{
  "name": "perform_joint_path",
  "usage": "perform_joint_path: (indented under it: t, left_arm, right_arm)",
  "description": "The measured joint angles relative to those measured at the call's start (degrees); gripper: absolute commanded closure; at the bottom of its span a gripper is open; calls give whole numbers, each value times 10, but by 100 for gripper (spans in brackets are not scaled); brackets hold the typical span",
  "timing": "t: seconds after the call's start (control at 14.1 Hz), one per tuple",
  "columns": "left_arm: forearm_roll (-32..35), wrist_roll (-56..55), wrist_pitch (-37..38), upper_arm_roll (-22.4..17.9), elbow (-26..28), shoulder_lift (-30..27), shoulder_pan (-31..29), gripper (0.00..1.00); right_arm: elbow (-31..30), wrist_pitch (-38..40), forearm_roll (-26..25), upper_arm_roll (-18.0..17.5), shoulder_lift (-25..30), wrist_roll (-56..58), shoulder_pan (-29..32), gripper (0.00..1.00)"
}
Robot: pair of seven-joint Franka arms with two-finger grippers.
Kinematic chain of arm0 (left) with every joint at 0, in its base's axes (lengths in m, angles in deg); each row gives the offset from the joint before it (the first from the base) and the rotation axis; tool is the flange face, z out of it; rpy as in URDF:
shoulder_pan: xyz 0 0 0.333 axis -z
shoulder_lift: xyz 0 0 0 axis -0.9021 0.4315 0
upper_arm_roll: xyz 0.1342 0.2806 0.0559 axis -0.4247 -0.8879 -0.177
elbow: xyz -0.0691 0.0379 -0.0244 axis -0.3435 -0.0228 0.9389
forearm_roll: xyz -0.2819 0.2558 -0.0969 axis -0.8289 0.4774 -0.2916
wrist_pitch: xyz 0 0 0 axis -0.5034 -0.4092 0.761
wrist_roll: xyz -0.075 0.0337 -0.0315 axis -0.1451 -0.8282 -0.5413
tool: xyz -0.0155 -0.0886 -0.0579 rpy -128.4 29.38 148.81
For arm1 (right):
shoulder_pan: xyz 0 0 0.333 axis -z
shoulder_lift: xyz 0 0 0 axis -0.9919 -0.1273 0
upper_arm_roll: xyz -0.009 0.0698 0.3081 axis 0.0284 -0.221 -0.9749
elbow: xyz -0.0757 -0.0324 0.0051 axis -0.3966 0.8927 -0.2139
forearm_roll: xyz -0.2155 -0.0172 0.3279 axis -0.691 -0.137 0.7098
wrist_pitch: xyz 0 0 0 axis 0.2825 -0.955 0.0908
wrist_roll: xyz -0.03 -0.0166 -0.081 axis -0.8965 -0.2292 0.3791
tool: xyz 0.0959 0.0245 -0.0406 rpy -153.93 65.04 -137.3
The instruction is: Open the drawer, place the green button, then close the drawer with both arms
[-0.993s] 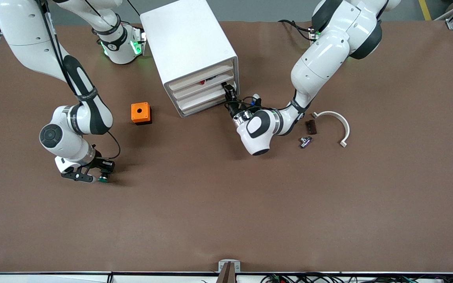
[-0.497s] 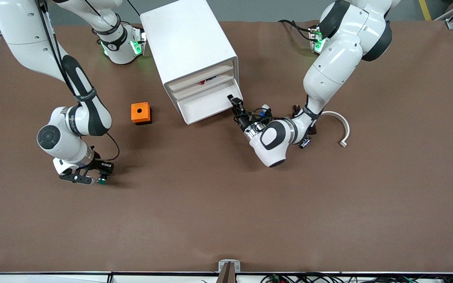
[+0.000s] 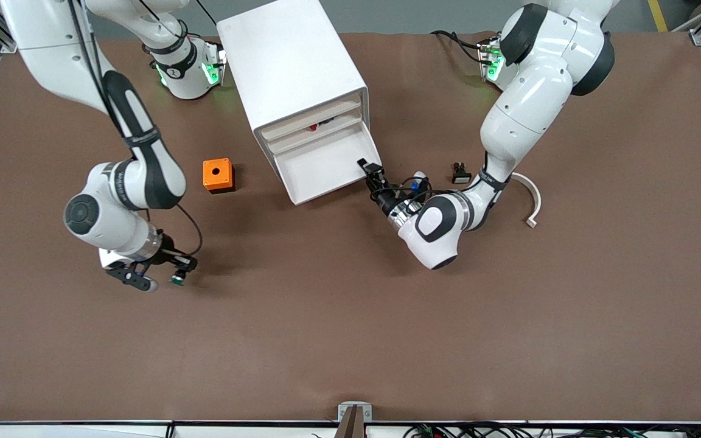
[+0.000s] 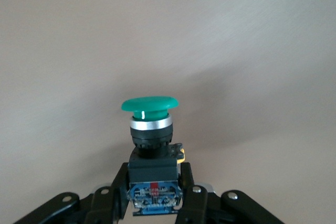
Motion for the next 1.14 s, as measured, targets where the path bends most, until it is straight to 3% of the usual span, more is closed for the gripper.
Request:
perform_joint_path:
  t: [0.07, 0.14, 0.21, 0.57, 0.92, 1.14]
  left_arm:
    - [0, 0, -1, 0, 0, 0, 0, 44]
    - [0, 1, -6, 0, 0, 0, 0, 17]
    - [0, 3, -11, 0, 0, 0, 0, 0]
    - [2, 67, -24, -3, -18, 0, -11, 0]
    - [18, 170, -24, -3, -44, -4, -46, 0]
    - [56, 244, -24, -3, -57, -11, -65, 0]
  right_arm:
    - [12, 28, 0, 0, 8, -37, -20, 100]
    - [28, 58, 0, -1, 15, -72, -38, 100]
    - [46, 89, 0, -1, 23, -103, -53, 100]
    - [94, 208, 0, -2, 85, -255, -145, 100]
    - [90, 216, -19, -2, 110, -446, -277, 100]
    - [81, 210, -23, -2, 108, -514, -312, 100]
